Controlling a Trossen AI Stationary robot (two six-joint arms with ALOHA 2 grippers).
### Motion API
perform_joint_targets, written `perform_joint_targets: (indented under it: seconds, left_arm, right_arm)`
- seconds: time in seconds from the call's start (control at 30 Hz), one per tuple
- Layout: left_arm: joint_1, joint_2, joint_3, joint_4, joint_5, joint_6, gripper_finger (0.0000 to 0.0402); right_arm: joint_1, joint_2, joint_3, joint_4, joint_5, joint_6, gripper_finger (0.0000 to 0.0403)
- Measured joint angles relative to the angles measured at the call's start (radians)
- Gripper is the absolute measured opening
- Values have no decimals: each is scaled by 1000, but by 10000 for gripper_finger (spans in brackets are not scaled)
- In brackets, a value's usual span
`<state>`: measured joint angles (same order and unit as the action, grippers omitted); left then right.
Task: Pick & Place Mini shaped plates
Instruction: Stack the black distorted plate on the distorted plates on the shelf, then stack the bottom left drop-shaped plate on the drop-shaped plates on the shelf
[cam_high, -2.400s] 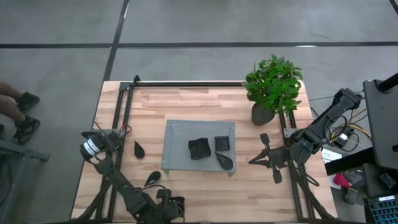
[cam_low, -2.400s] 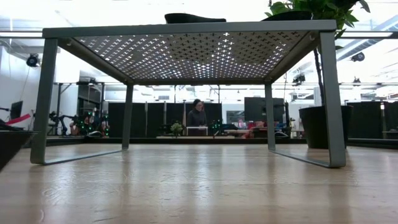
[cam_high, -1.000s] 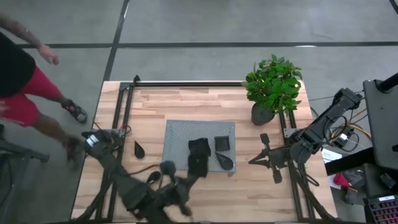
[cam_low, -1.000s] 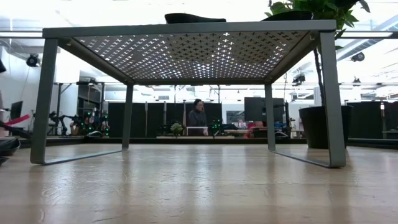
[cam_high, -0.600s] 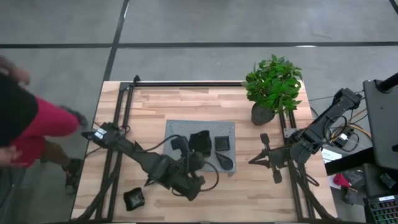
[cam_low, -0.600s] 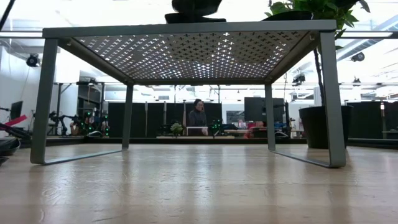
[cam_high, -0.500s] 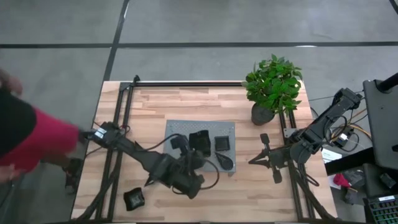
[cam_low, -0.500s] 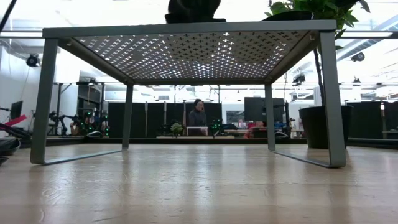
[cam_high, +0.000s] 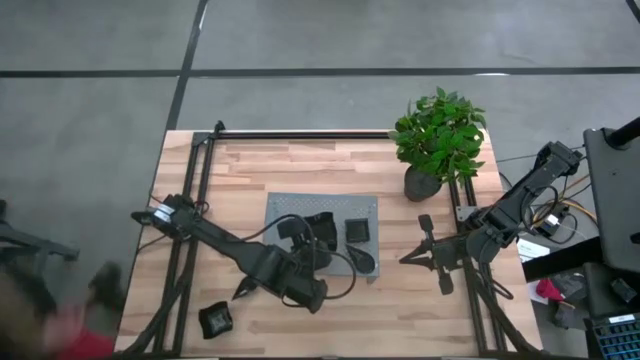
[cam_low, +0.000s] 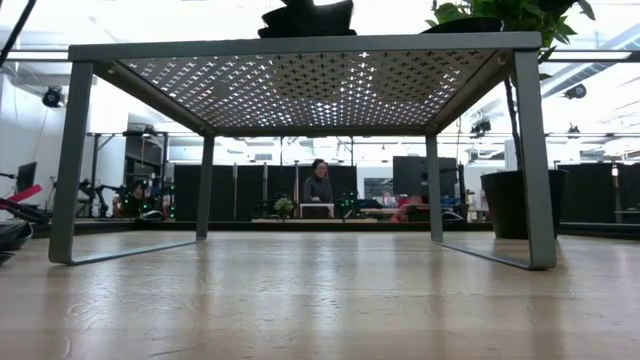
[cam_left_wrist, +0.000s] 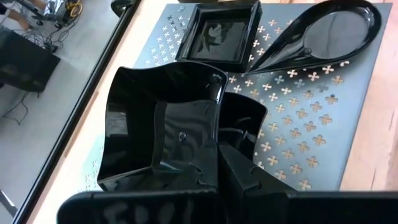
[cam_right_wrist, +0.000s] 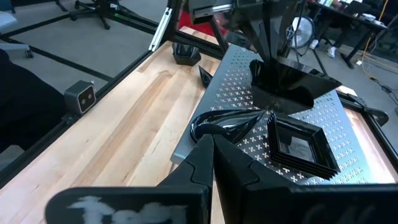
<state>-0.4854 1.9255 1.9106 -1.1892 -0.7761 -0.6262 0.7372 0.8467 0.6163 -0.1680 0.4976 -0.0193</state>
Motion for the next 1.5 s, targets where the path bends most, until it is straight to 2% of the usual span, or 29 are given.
perform_joint_targets:
  seconds: [0.43, 0.97, 1.17, 1.5]
  left_arm:
    - [1, 0, 0, 14, 1, 0, 3]
    - [1, 0, 7, 57, -10, 31, 124]
    - [-1, -16, 7, 74, -10, 48, 139]
    - [-3, -24, 13, 76, -8, 48, 140]
  right_arm:
    - [0, 0, 0, 0, 0, 0, 8]
    - [0, 0, 0, 0, 0, 0, 8]
    - [0, 0, 0, 0, 0, 0, 8]
    - [0, 0, 0, 0, 0, 0, 8]
